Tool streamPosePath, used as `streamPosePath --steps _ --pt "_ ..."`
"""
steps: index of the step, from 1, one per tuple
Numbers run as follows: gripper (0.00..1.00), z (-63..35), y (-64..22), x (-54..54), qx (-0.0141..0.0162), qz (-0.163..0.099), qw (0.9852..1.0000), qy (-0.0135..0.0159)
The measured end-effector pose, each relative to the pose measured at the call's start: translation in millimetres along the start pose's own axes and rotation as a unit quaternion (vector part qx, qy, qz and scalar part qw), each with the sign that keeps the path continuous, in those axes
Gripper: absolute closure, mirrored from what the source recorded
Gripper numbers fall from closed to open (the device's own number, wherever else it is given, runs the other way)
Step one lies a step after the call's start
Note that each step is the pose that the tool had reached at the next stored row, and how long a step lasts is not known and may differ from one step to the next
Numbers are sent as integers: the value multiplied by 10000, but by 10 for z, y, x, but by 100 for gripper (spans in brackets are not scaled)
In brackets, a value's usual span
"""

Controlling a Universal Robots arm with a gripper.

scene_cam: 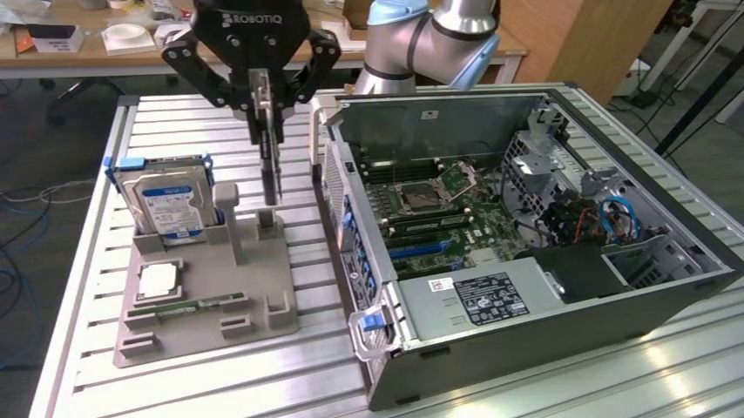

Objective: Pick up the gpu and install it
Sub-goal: 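Pick up the gpu and move the gpu toward the slot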

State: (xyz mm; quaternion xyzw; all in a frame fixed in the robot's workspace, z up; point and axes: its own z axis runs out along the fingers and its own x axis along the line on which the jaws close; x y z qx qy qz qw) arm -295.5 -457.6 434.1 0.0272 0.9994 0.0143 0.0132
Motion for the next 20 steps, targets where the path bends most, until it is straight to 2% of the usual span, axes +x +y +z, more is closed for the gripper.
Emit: streamPosePath --steps 20 --pt "74 15 30 -557 -5 -210 9998 6"
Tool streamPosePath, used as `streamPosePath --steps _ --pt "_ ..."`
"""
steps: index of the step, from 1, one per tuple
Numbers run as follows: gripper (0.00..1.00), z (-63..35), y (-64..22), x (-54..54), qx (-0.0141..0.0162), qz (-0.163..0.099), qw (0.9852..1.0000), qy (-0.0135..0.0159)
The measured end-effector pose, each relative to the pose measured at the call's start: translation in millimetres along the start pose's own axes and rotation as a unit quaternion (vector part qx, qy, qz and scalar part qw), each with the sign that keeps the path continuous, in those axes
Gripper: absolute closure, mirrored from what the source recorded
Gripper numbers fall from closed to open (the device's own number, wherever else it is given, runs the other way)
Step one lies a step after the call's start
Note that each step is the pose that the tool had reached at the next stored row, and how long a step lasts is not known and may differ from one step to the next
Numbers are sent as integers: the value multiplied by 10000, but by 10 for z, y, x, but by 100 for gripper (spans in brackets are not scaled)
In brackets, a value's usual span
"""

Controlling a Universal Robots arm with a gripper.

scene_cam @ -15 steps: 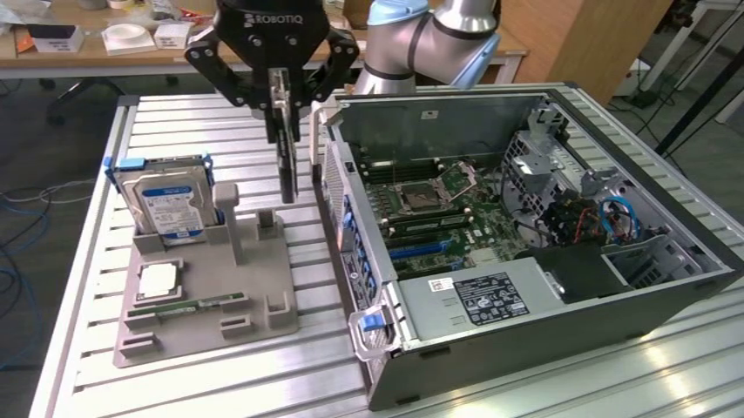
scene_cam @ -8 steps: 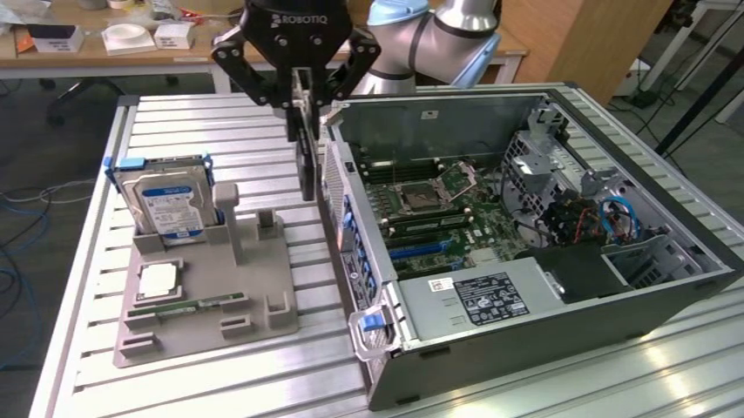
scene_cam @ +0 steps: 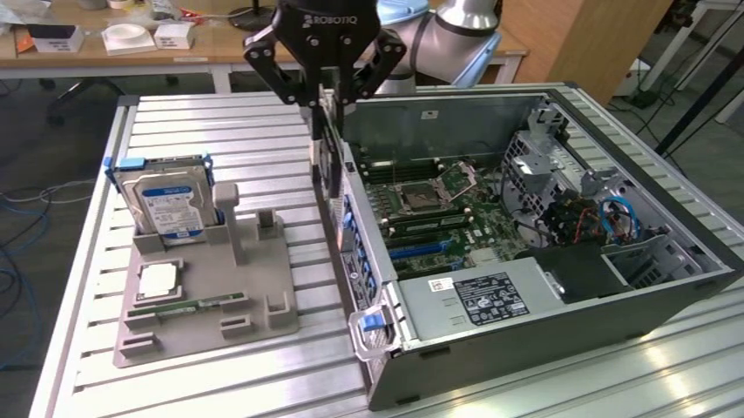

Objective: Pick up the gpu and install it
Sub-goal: 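Pick up the gpu and move the gpu toward the slot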

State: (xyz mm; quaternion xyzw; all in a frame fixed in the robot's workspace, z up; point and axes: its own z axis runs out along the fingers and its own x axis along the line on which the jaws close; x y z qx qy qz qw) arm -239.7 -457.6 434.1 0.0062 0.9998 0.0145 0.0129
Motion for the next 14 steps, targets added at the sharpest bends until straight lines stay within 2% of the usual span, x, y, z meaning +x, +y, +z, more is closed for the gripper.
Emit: streamPosePath --steps 14 --pt "74 11 5 -391 -4 -179 9998 5"
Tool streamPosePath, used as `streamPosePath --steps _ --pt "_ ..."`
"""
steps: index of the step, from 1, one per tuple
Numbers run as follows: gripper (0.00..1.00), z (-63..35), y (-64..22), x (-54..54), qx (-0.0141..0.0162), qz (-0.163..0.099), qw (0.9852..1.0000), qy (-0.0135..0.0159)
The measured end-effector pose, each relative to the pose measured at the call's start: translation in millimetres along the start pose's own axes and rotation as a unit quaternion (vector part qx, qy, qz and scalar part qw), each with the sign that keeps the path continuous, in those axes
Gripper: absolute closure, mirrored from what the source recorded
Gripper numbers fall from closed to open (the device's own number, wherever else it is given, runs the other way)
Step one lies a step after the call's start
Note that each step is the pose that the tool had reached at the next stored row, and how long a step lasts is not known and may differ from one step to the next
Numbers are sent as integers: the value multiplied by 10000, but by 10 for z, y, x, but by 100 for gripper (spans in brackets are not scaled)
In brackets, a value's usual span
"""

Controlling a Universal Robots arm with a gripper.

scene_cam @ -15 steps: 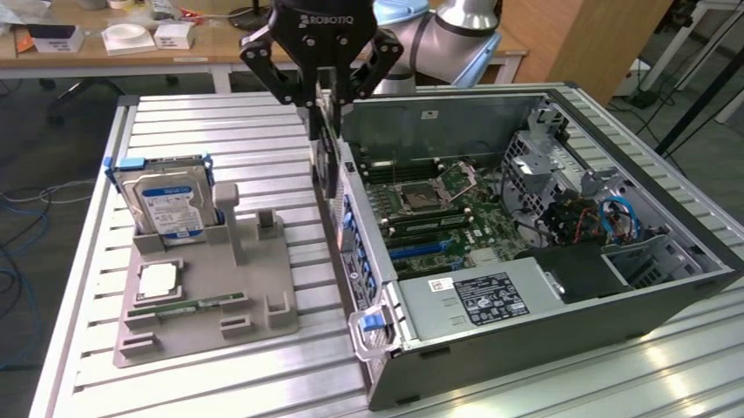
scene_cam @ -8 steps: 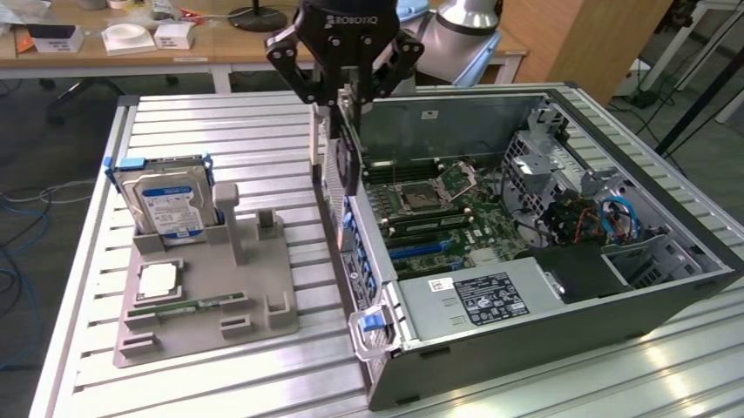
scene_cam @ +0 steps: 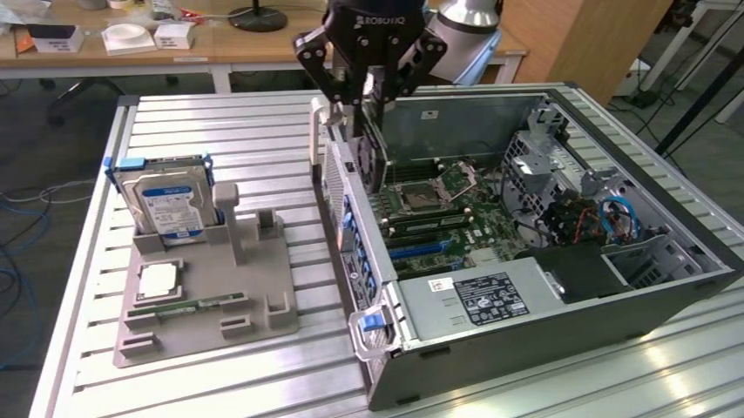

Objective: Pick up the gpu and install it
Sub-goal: 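Pick up the gpu and move the gpu toward the slot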

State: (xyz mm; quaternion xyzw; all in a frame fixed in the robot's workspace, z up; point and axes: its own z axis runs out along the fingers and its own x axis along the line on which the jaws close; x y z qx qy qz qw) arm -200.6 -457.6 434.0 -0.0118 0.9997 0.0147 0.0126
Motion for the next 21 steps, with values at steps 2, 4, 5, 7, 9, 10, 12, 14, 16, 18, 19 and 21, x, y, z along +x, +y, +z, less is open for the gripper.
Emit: streamPosePath --steps 2,4,5,7,9,10,12,14,16,18,19,21 --pt "74 2 -1 -56 -1 -27 10000 1" --pt "74 3 -3 -111 -1 -53 10000 1" --pt "74 5 -3 -140 -2 -67 10000 2" --pt "74 6 -5 -204 -3 -96 10000 2" --pt "74 8 -7 -267 -3 -123 9999 3" --pt "74 9 -7 -298 -3 -135 9999 4" --pt "74 11 -9 -363 -4 -161 9999 4" --pt "74 13 -10 -433 -5 -187 9998 5" --pt "74 15 -12 -503 -6 -210 9998 6" --pt "74 17 -14 -579 -6 -235 9997 7" --pt "74 18 -15 -617 -7 -246 9997 7" --pt "74 20 -17 -694 -7 -260 9997 8"
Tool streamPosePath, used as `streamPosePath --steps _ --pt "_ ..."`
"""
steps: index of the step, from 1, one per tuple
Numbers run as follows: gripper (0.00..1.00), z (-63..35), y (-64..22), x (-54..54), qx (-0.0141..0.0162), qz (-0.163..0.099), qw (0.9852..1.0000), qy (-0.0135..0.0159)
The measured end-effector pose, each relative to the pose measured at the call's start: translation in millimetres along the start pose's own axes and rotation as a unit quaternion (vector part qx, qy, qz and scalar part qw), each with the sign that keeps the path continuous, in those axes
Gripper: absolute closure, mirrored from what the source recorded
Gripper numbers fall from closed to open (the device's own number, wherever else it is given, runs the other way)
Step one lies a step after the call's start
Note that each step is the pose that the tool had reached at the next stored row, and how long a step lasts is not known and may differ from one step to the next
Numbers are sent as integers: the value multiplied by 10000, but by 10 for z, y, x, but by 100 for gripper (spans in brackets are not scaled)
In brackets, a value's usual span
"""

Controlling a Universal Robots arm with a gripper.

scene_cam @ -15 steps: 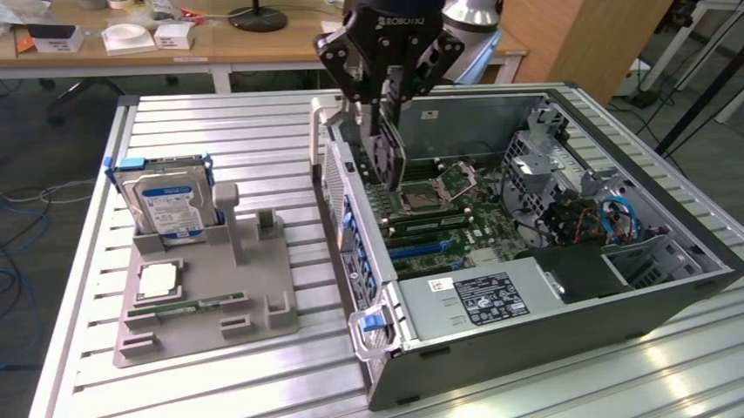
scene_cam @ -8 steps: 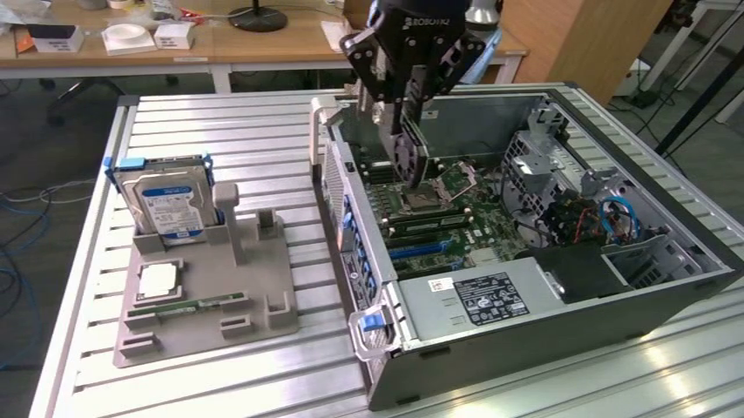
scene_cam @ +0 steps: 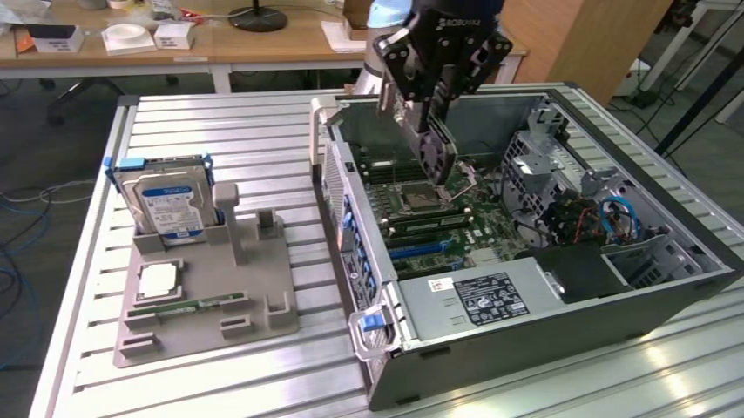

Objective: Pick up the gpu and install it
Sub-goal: 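Pick up the gpu and move the gpu toward the slot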

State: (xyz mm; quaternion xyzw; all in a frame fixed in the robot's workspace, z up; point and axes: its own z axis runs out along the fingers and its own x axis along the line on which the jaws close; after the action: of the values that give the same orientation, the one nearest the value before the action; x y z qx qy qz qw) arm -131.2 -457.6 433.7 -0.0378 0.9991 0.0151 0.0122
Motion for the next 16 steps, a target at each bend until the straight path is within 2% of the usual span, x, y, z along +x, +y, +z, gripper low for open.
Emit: streamPosePath --steps 5,13,16 --pt "74 4 -12 -167 0 -1 10000 0" --pt "74 7 7 -268 4 136 9999 -4" --pt "74 7 8 -273 4 139 9999 -4"
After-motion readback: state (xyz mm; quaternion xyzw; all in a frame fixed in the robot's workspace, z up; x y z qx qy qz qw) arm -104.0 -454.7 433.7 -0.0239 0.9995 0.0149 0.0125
